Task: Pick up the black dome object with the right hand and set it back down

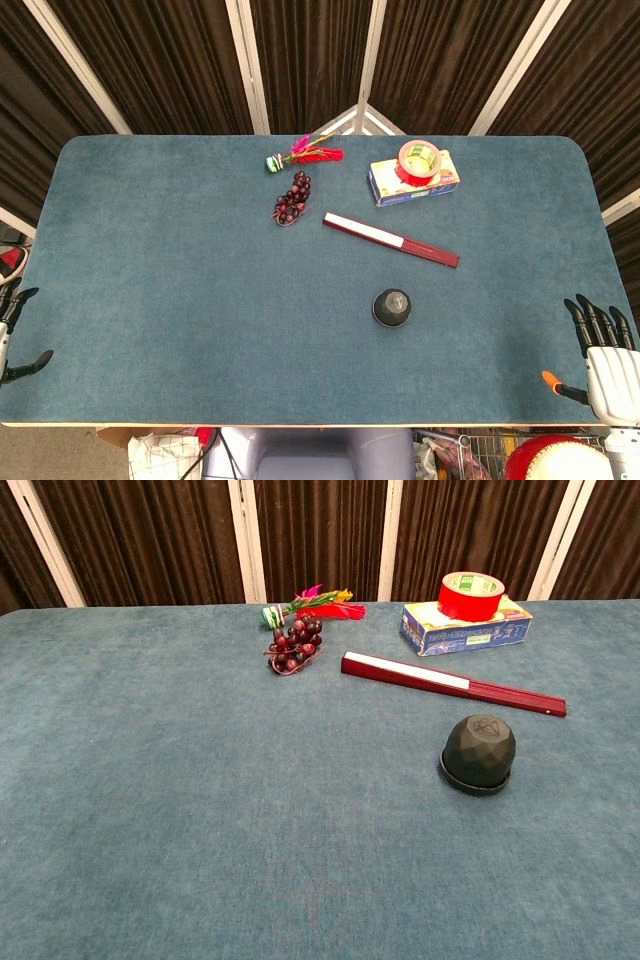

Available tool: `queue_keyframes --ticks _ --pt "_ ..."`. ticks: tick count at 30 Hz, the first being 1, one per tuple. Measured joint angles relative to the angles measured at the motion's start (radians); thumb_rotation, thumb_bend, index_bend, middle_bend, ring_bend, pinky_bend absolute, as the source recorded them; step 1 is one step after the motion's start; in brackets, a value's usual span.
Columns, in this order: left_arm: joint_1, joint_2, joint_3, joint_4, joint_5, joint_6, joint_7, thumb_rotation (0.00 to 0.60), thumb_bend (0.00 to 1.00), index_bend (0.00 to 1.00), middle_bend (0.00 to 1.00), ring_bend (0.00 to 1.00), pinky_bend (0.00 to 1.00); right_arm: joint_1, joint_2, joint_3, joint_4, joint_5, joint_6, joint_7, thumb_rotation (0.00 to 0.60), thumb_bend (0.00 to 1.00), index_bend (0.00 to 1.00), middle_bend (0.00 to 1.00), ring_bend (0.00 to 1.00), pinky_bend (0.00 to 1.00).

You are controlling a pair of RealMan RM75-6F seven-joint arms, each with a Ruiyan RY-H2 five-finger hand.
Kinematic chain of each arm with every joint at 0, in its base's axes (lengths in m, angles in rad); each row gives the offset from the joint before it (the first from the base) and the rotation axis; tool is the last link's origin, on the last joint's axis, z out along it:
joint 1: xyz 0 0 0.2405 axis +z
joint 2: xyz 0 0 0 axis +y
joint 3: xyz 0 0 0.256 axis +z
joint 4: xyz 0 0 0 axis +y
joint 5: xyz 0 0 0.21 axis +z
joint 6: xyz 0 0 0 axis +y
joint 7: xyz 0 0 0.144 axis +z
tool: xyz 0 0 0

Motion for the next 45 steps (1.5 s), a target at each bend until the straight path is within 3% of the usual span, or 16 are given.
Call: queue_keyframes --ticks 26,37,45 --pt "-0.001 -0.005 0.009 -0.01 0.017 0.002 0.015 0.6 0.31 0.14 0.0 0.0 0.09 0.024 -0.034 -0.015 0.03 -0.011 -0.06 0.045 0.6 0.12 0.05 0.06 0.11 0.0" --pt "-0.007 0.0 -0.004 -0.002 -0.011 -0.01 -0.001 0.6 0.31 0.14 0.0 0.0 0.09 0.116 -0.086 -0.003 0.035 -0.009 -0.194 0.067 0.6 0.12 0.05 0.06 0.11 0.0" --pt "-0.006 -0.002 -0.006 0.001 -0.012 -0.005 -0.005 0.6 0.31 0.14 0.0 0.0 0.09 0.219 -0.138 0.04 0.023 0.083 -0.351 0.04 0.6 0.12 0.04 0.06 0.1 0.0"
